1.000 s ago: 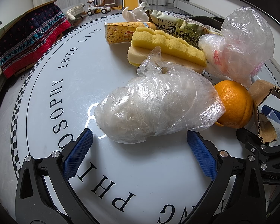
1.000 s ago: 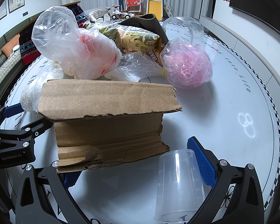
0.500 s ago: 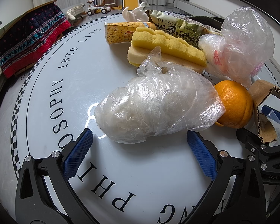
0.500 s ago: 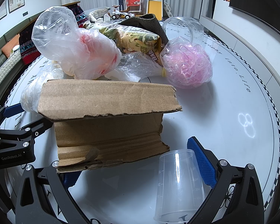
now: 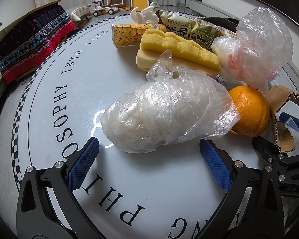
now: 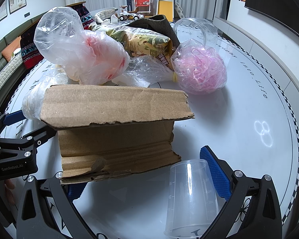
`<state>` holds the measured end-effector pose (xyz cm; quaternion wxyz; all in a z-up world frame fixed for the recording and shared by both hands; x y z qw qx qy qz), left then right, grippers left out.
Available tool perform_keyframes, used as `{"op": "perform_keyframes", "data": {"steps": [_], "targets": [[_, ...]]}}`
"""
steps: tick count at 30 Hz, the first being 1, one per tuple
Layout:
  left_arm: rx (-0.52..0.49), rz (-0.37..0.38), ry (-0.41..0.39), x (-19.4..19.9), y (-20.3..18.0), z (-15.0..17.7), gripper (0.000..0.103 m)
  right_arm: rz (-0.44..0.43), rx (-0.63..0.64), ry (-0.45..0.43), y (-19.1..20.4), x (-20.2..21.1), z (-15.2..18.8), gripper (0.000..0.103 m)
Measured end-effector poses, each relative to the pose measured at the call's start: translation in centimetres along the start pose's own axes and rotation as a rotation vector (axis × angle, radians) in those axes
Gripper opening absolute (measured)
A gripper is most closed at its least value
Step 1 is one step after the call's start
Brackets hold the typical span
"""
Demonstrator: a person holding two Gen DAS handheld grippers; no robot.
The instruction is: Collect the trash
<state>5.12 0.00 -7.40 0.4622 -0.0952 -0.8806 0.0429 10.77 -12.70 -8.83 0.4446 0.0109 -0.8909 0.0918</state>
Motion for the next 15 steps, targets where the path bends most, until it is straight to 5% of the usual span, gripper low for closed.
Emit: {"op": "perform_keyframes", "data": {"steps": [15], "targets": [[-0.024, 0.032, -0.037, 2.5, -0.1, 0.1, 0.097, -0.037, 0.021, -0.014, -0.1, 1.4, 0.2, 0.1]]}}
Point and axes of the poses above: each gripper's, at about its wrist camera, not at the fingertips, and x roughly against the way its jaws point, y to its left, z to its underside, the point moved 9 cm from there along -x, roughly the way its jaws point, and after that the axes turned 12 degrees about z, right-handed, at the moved point
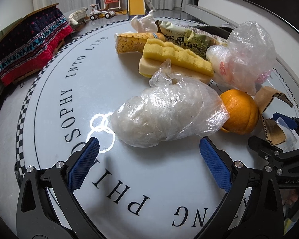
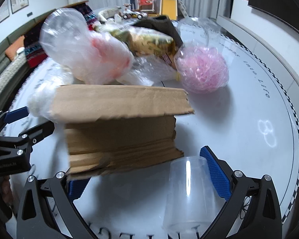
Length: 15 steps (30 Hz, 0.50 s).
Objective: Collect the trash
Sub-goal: 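Grasp the white-filled plastic bag with the left tool while the right tool grasps the cardboard piece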
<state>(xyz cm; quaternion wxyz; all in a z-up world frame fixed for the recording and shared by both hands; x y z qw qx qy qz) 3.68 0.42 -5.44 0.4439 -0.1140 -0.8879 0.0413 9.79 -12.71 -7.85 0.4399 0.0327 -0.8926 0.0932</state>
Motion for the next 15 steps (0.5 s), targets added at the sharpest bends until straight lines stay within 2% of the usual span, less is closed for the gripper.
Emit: {"op": "perform_keyframes", "data": {"steps": [6, 15], "targets": [[-0.028, 0.031, -0.026, 2.4, -0.2, -0.7, 0.097, -0.048, 0.009, -0.034, -0.7, 3.5, 0.1, 0.1], [-0.223, 0.008, 0.008, 1.3, -1.6, -2.9, 0.097, -0.099, 0.019, -0.032, -1.3, 6.9, -1.5, 0.1]]}}
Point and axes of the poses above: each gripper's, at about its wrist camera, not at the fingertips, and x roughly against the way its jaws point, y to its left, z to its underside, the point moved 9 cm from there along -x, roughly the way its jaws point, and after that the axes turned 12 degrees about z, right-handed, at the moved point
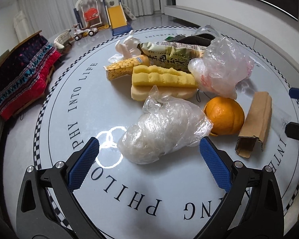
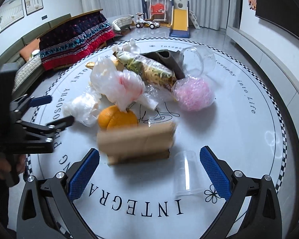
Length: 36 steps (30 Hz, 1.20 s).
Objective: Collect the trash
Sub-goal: 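Grasp the white-filled plastic bag with the left tool while the right tool grasps the cardboard piece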
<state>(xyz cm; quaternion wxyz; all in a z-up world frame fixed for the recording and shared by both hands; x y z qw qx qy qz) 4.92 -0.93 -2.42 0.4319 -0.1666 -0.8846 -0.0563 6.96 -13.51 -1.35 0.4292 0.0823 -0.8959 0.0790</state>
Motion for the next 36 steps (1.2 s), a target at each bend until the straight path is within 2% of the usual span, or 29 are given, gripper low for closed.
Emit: {"op": "perform_keyframes", "data": {"steps": [5, 11, 14, 16, 17, 19, 21, 22, 24, 28, 31, 36], "targets": [[-0.07, 0.02, 0.031, -2.1, 0.2, -1.3, 0.097, -0.103, -0.124, 0.131, -0.7, -0.9, -0.1, 0.1], [-0.119, 0.069, 0.056, -3.9, 0.0, -2.2, 0.097, -0.113, -0.233, 0.206, -0.5, -2.3, 0.7, 0.099], [-0.121, 0.099, 0.074, -4.8, -0.5, -2.0, 0.085, -0.118, -0.261, 0.234, 0.3, -3.1, 0.5, 0.094], [-0.085, 0.143, 0.084, -5.2, -0.8, -1.7, 0.069, -0.11, -0.269, 0.259, 0.9, -4.0, 0.5, 0.084], [-0.064, 0.163, 0.088, -5.3, -0.9, -1.5, 0.067, -0.11, -0.276, 0.269, 1.0, -4.4, 0.5, 0.082], [-0.031, 0.184, 0.082, -5.2, -1.1, -1.3, 0.061, -0.092, -0.286, 0.272, 0.9, -4.9, 0.4, 0.067], [0.0, 0.201, 0.073, -5.0, -1.1, -1.1, 0.057, -0.095, -0.295, 0.262, 0.8, -5.0, 0.2, 0.059], [0.016, 0.209, 0.07, -4.8, -1.1, -1.0, 0.054, -0.11, -0.303, 0.258, 0.8, -4.9, 0.1, 0.049], [0.039, 0.222, 0.06, -4.4, -1.1, -0.7, 0.05, -0.132, -0.322, 0.246, 0.6, -4.5, -0.2, 0.038], [0.059, 0.214, 0.034, -2.4, -1.1, -0.1, 0.049, -0.162, -0.31, 0.198, 0.6, -2.0, -1.1, 0.02], [0.082, 0.201, 0.009, -0.3, -1.0, 0.0, 0.049, -0.136, -0.265, 0.151, 0.8, 0.1, -1.9, 0.012], [0.115, 0.17, -0.054, 3.7, 0.0, 0.3, 0.049, -0.14, -0.201, 0.072, 2.3, 4.1, -3.0, 0.012]]}}
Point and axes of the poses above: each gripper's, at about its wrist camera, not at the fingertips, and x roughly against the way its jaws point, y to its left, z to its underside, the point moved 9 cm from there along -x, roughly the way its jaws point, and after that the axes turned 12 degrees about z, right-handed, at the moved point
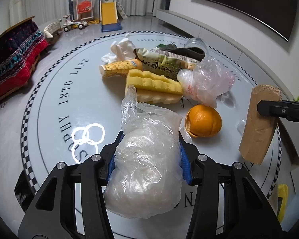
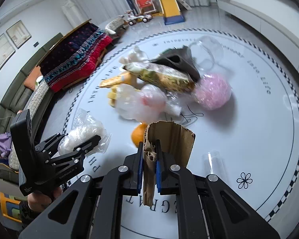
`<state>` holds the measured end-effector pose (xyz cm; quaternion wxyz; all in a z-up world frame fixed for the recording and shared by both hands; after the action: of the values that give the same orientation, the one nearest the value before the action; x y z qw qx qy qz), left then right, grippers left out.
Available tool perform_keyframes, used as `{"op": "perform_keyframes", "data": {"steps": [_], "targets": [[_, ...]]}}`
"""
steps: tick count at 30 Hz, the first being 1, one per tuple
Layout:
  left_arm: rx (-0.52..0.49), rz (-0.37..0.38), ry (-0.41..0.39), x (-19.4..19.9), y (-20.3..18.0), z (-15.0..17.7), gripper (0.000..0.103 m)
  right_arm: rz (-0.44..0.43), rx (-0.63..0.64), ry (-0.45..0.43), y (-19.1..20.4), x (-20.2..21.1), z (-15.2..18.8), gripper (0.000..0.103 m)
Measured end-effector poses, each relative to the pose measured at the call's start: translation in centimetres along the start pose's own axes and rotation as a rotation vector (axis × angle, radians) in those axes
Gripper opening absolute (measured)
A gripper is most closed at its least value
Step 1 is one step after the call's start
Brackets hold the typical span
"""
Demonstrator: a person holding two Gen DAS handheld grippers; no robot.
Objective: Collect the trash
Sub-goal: 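Grasp the white-filled plastic bag with the left tool while the right tool grasps the cardboard piece, then carry both held items over the black trash bag and open both tools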
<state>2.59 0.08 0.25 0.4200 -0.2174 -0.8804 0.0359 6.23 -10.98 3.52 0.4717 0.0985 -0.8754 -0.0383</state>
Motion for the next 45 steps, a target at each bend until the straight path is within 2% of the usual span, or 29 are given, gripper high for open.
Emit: {"op": "perform_keyframes", "data": {"steps": [8, 16, 24, 32, 33, 34, 35, 36, 38, 41, 45], "targets": [[0.066, -0.078, -0.072, 5.8, 2.8, 2.1, 0.049, -0.08, 0.119, -0.04, 7.3, 2.6, -0.4, 0.012], [0.205, -0.209, -0.123, 11.9, 9.2, 7.0, 0.049, -0.223, 0.276, -0.005, 18.3, 1.6, 1.1, 0.012], [0.366, -0.328, -0.138, 16.0, 15.6, 12.7, 0.049, -0.374, 0.44, 0.068, 29.0, 0.5, 4.0, 0.012], [0.544, -0.417, -0.133, 19.0, 20.8, 19.5, 0.051, -0.46, 0.552, 0.18, 37.6, -1.9, 7.6, 0.012], [0.563, -0.432, -0.142, 19.4, 21.4, 20.1, 0.057, -0.462, 0.563, 0.196, 38.1, -2.3, 7.9, 0.016], [0.577, -0.447, -0.139, 19.6, 21.5, 20.6, 0.079, -0.45, 0.585, 0.222, 39.0, -3.0, 8.5, 0.032], [0.59, -0.47, -0.133, 19.9, 21.9, 21.2, 0.096, -0.427, 0.595, 0.232, 39.6, -3.7, 8.8, 0.044], [0.596, -0.498, -0.141, 20.3, 22.3, 21.4, 0.097, -0.415, 0.598, 0.226, 40.1, -4.1, 8.9, 0.051], [0.607, -0.529, -0.141, 20.8, 22.6, 22.1, 0.097, -0.397, 0.611, 0.213, 40.6, -4.4, 8.9, 0.051], [0.618, -0.53, -0.15, 21.2, 22.9, 22.9, 0.097, -0.395, 0.603, 0.209, 40.4, -4.3, 8.7, 0.051], [0.605, -0.531, -0.148, 21.1, 22.7, 22.3, 0.097, -0.38, 0.595, 0.192, 39.3, -4.2, 8.3, 0.051]]}}
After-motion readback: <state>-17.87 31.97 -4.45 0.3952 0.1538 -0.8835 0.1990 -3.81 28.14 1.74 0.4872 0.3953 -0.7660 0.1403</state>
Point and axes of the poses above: each gripper's, at about its wrist camera, not at the fingertips, and x roughly against the way its jaws point, y to its left, z to its underside, the point moved 9 cm from there along -x, roughly the way its jaws point, and after that the axes turned 12 degrees about z, right-handed, at the moved point
